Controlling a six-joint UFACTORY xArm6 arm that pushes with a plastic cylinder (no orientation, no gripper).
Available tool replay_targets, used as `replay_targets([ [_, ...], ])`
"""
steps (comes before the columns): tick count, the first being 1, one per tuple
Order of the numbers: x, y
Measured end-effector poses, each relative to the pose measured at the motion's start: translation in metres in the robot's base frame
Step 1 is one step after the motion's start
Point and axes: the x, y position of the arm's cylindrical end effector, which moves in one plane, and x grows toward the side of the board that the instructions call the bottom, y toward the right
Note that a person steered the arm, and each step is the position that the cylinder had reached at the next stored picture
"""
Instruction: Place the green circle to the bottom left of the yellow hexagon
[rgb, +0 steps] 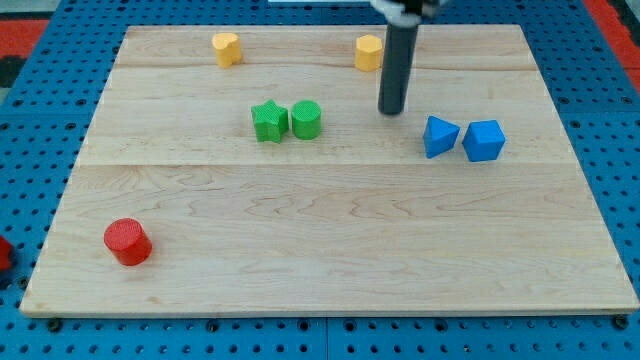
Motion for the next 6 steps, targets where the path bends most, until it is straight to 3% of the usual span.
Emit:
replay_targets([
  [1,0.05,-0.075],
  [2,0.065,-0.159],
  [3,0.041,-0.194],
  [4,0.027,-0.119],
  [6,-0.019,-0.08],
])
